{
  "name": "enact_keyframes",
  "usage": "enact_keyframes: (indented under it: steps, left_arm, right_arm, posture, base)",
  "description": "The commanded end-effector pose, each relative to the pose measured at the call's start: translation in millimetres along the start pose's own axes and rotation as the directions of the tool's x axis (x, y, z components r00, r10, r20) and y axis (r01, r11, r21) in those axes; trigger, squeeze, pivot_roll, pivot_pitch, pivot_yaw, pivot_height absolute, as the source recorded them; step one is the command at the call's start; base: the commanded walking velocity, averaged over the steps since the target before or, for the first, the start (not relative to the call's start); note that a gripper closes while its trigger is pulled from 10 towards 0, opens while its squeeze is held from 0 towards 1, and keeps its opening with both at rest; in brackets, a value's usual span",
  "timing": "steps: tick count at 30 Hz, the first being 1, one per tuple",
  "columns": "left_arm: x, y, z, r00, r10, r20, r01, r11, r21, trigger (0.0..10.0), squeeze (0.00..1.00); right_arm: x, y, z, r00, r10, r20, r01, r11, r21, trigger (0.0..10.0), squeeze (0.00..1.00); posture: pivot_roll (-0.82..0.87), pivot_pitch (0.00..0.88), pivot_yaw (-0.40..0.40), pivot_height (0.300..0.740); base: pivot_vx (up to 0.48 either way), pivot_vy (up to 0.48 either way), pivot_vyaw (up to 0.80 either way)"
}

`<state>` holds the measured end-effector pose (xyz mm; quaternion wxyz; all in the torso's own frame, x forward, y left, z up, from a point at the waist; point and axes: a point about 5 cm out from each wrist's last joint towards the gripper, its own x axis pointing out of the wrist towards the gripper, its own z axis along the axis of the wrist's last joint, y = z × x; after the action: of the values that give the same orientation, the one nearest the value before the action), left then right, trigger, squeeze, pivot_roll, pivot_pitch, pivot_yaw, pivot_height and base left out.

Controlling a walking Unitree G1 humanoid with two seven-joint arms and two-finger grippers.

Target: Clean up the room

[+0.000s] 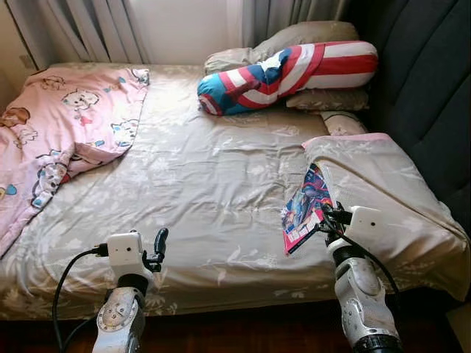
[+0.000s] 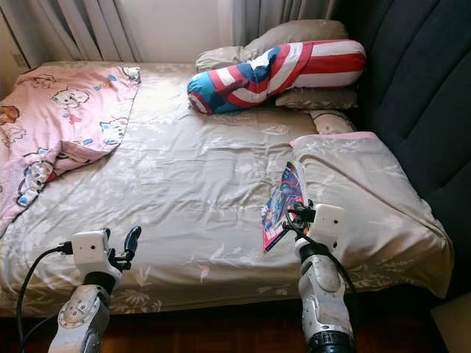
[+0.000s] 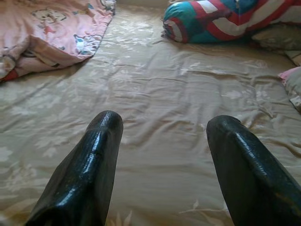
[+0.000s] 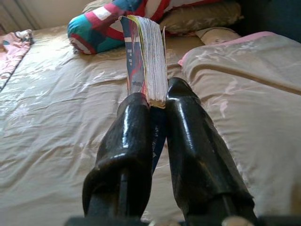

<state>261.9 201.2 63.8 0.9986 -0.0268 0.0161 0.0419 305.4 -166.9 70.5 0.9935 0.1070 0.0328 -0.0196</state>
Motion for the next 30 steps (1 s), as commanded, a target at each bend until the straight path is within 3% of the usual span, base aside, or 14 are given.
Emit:
enact_keyframes:
  steps: [1,5,30]
  left_arm:
    - [-2.2,2.0,-2.1,1.000,0.000,-0.011,0.000,1.000,-0.005,10.0,0.00]
    - [-2.3,2.2,-1.8,1.000,-0.001,-0.009,0.001,1.000,-0.007,10.0,0.00]
    - [-3.0,1.5,-1.9,1.000,-0.002,-0.010,0.002,1.000,-0.004,10.0,0.00]
  right_arm:
    - [2.9,3.5,7.3,0.999,0.020,0.031,-0.020,1.000,-0.009,10.0,0.00]
    - [2.7,4.0,6.7,0.999,0.019,0.029,-0.019,1.000,-0.008,10.0,0.00]
    - [3.4,6.1,5.0,1.000,0.028,0.012,-0.028,1.000,-0.011,10.0,0.00]
  posture:
    - [0.00,0.099,-0.042,0.740]
    - [0.00,0.098,-0.042,0.740]
    - [0.00,0.101,-0.043,0.740]
  base:
    - [0.000,0.000,0.00]
    - [0.000,0.000,0.00]
    - [0.267,0.000,0.00]
